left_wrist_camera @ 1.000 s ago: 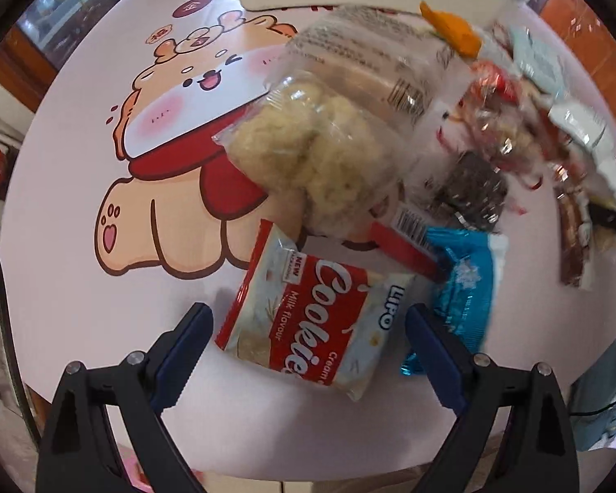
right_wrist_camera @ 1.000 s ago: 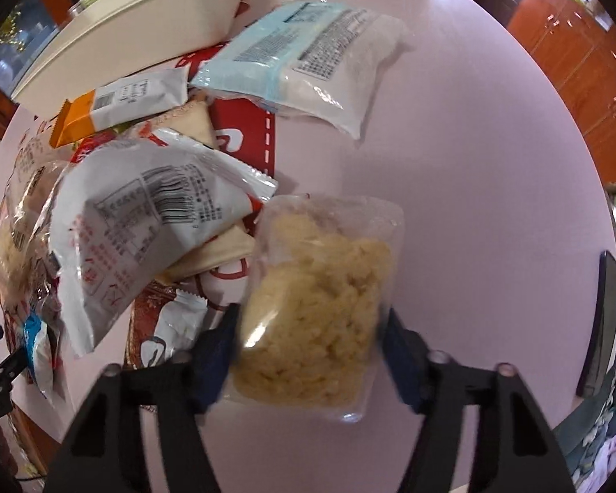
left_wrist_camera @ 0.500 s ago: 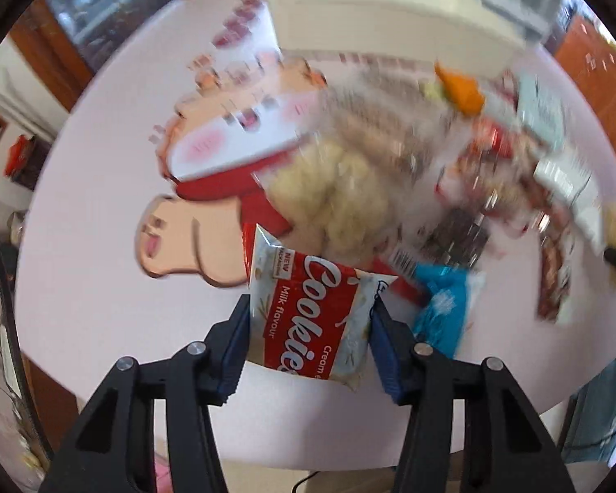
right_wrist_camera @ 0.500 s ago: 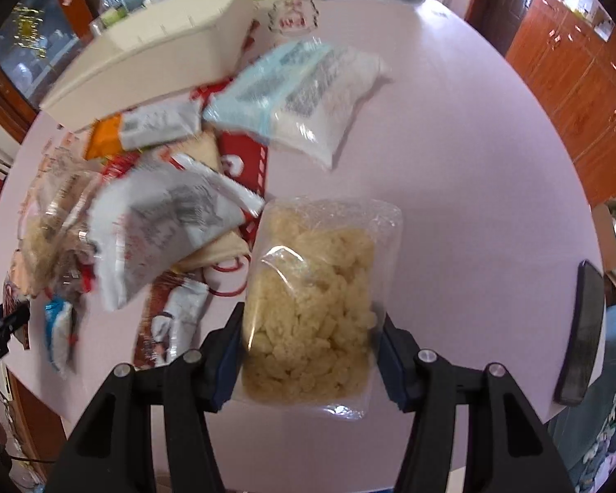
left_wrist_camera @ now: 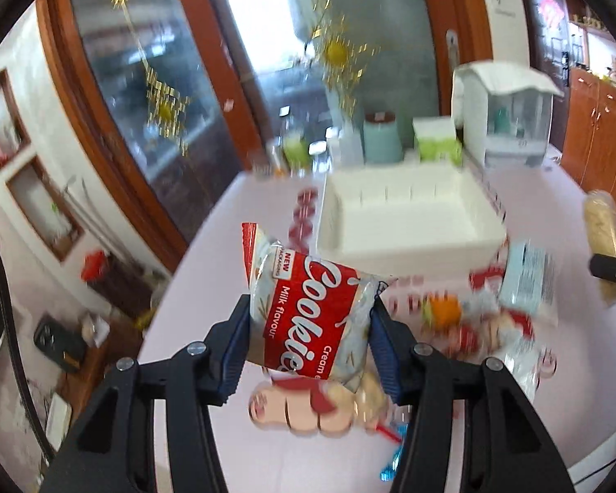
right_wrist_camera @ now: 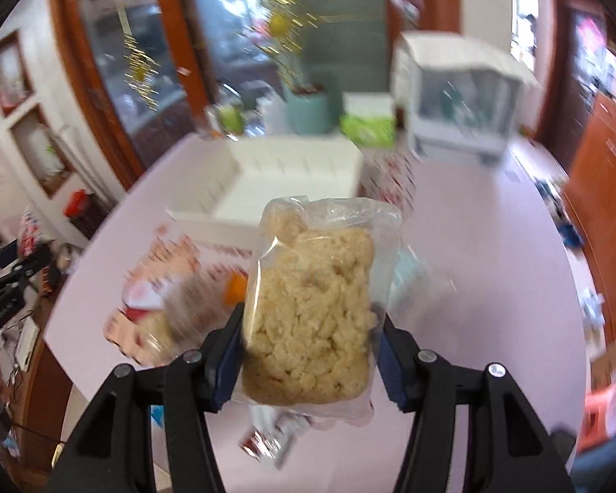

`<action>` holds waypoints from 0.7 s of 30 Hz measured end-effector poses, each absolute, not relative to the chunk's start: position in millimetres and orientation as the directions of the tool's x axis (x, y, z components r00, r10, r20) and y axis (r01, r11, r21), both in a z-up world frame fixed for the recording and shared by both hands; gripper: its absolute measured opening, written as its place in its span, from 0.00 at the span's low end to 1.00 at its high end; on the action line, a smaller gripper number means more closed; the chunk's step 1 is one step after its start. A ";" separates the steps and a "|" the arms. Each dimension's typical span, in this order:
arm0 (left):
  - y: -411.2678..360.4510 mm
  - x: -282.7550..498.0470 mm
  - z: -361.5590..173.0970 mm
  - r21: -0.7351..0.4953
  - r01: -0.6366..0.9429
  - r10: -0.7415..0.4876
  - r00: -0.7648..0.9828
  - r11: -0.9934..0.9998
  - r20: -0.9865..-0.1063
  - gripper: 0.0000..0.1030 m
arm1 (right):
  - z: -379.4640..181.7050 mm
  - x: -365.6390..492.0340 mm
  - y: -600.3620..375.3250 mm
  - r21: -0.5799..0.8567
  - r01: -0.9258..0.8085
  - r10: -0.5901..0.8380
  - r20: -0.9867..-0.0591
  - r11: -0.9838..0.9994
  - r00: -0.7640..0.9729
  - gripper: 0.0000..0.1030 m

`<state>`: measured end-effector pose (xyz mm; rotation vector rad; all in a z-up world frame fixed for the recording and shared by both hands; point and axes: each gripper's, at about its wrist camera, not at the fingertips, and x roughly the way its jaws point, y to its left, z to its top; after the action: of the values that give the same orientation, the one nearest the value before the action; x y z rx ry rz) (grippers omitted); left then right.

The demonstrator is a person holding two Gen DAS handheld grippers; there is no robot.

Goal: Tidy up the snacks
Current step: 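Carry both packets into the white tray and open both tools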

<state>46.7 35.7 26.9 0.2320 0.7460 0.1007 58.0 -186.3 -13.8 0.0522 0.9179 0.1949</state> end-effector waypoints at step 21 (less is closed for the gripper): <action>18.7 320.4 -42.7 0.016 0.300 -0.179 0.612 0.954 -0.770 1.00 | -39.1 264.6 -122.1 -0.003 0.035 -0.023 -0.806 0.999 0.591 0.71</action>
<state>320.4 18.7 -42.7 0.1489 0.8702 -0.2774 264.6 -122.1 -39.1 0.0133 0.9380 -0.0340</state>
